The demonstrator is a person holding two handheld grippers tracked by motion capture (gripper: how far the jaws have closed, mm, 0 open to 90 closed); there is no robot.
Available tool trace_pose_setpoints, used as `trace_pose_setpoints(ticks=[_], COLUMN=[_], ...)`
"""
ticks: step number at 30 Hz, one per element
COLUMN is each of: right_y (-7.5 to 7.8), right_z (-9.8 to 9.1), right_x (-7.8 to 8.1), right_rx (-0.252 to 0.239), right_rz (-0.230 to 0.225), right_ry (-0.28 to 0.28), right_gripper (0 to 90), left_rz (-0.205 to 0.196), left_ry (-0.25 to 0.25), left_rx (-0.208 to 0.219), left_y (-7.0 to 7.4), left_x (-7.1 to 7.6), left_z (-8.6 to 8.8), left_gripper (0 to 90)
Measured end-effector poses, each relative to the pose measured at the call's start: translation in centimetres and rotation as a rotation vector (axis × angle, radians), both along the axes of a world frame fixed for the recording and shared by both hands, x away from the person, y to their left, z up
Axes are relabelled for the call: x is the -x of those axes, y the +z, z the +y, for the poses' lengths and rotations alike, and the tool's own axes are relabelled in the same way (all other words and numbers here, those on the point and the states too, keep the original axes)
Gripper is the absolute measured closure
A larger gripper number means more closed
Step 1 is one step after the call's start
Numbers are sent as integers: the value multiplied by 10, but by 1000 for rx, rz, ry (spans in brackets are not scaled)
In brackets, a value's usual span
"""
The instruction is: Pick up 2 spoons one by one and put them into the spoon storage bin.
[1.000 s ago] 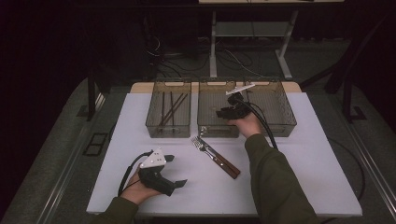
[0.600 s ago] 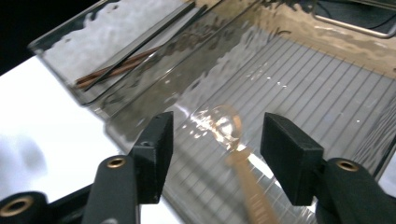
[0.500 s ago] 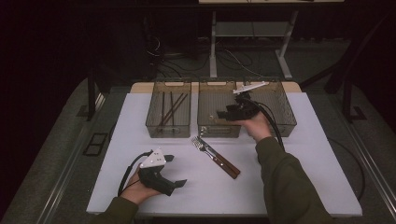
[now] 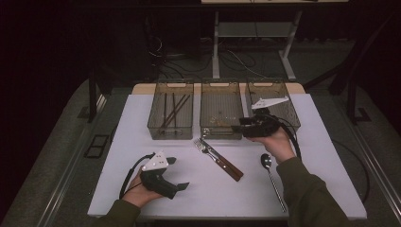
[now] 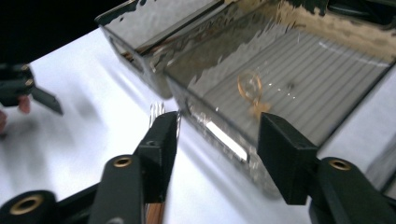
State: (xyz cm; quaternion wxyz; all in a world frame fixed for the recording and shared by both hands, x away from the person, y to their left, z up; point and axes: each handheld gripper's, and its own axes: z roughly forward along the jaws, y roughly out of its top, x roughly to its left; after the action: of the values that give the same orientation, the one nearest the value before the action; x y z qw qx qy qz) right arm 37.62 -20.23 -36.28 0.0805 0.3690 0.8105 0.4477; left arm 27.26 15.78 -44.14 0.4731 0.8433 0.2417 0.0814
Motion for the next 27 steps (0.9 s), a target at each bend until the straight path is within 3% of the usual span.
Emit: trace_pose_setpoints(ticks=[4,15,21,27], right_y=[-7,-27,-31,-41], right_z=[-14,-49,-68,-76], right_x=[15,55,78,95], right_rx=[-12,44,40,75], right_rz=[23,32,42,82], right_ry=[1,-17,-16,2], right_gripper=[561,785,895,895], left_rz=[1,-4,-5,-5], left_ry=[1,4,3,3], left_rx=[-5,-19,-24,-28], left_y=[0,0,0,0], left_x=[0,2,2,2], left_z=[0,1,1,0], left_gripper=[0,0,0,0])
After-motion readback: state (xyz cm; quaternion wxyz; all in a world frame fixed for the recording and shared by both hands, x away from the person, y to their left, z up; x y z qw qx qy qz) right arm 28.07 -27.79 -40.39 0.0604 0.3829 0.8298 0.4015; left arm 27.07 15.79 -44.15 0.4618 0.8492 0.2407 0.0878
